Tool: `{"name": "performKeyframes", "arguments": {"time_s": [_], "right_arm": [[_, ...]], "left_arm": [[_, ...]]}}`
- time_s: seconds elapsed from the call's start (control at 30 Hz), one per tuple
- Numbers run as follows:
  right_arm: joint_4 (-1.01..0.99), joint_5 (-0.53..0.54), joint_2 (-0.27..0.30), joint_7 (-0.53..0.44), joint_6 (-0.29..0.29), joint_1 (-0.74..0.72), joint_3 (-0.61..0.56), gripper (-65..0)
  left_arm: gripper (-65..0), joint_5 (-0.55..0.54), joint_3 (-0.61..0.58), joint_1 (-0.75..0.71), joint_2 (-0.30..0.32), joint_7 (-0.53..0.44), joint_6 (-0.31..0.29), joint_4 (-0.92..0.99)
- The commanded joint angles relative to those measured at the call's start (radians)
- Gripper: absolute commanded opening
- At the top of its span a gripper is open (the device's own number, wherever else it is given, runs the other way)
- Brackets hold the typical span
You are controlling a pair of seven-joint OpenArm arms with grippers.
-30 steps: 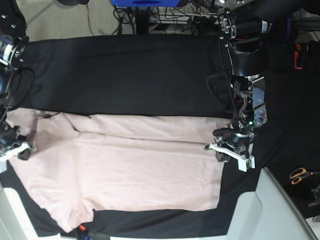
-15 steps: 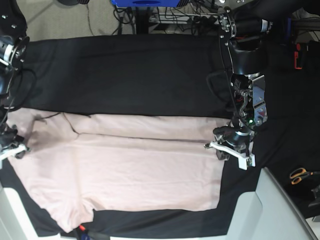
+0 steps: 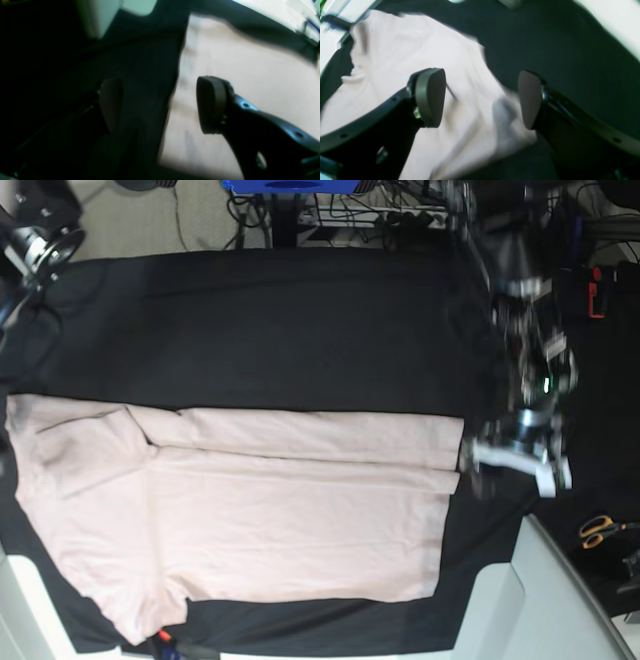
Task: Fold the T-shirt properly
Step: 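Open both grippers and raise them off the folded shirt, then grasp the shirt's folded edge with both grippers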
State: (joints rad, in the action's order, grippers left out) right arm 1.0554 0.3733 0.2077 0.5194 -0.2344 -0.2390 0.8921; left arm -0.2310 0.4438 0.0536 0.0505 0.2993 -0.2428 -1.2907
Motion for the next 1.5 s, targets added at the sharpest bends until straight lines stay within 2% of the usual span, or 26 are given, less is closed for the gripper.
{"name": "performKeyframes", "arguments": {"time_s": [0.0,0.1,0.2,0.3,0.47,0.57,0.63,0.77,0.83,0.9,0.97,1.03,1.2,1.47], "right_arm": [[0.016,0.04,-0.003,0.026,0.0,-0.016,0.062,-21.8],[-0.04,0.079,-0.015,0.077,0.025,-0.016,0.19,-21.8],[-0.14,0.082,-0.007,0.078,0.025,-0.021,0.206,-21.9],[-0.246,0.083,0.019,0.072,0.017,-0.038,0.207,-21.9],[-0.427,0.083,0.06,-0.031,0.014,-0.058,0.2,-21.9],[-0.534,0.079,0.085,-0.089,-0.036,-0.082,0.197,-21.9],[-0.591,0.079,0.1,-0.104,-0.066,-0.099,0.197,-26.1],[-0.643,0.077,0.112,-0.104,-0.104,-0.119,0.197,-46.4],[-0.643,0.077,0.109,-0.103,-0.11,-0.121,0.197,-56.0],[-0.643,0.077,0.108,-0.103,-0.11,-0.121,0.197,-63.2],[-0.643,0.077,0.108,-0.103,-0.112,-0.119,0.197,-64.2],[-0.643,0.076,0.108,-0.103,-0.112,-0.116,0.197,-64.2],[-0.643,0.076,0.109,-0.101,-0.113,-0.11,0.195,-64.2],[-0.643,0.076,0.111,-0.101,-0.113,-0.099,0.195,-64.2]], "left_arm": [[-19.7,-0.005,-0.017,-0.022,-0.001,-0.01,-0.007,-0.036],[-19.7,-0.003,-0.061,-0.136,0.012,-0.012,-0.008,-0.1],[-19.9,-0.005,-0.121,-0.211,0.064,-0.012,-0.008,-0.128],[-19.9,-0.006,-0.138,-0.238,0.076,-0.012,-0.008,-0.137],[-19.4,-0.006,-0.141,-0.268,0.073,-0.012,-0.008,-0.134],[-19.9,-0.008,-0.142,-0.269,0.071,-0.01,-0.008,-0.116],[-19.9,-0.008,-0.142,-0.271,0.068,-0.01,-0.008,-0.105],[-19.4,-0.02,-0.132,-0.266,0.044,-0.01,-0.008,-0.099],[-19.4,-0.087,-0.132,-0.263,0.044,-0.01,-0.008,-0.092],[-19.4,-0.201,-0.132,-0.262,0.053,-0.01,-0.008,-0.079],[-19.4,-0.299,-0.139,-0.248,0.075,-0.01,-0.008,-0.059],[-19.7,-0.348,-0.141,-0.228,0.087,-0.01,-0.008,-0.02],[-19.9,-0.357,-0.138,-0.153,0.082,-0.012,-0.003,0.093],[-19.9,-0.353,-0.139,-0.008,0.027,-0.016,-0.003,0.311]]}}
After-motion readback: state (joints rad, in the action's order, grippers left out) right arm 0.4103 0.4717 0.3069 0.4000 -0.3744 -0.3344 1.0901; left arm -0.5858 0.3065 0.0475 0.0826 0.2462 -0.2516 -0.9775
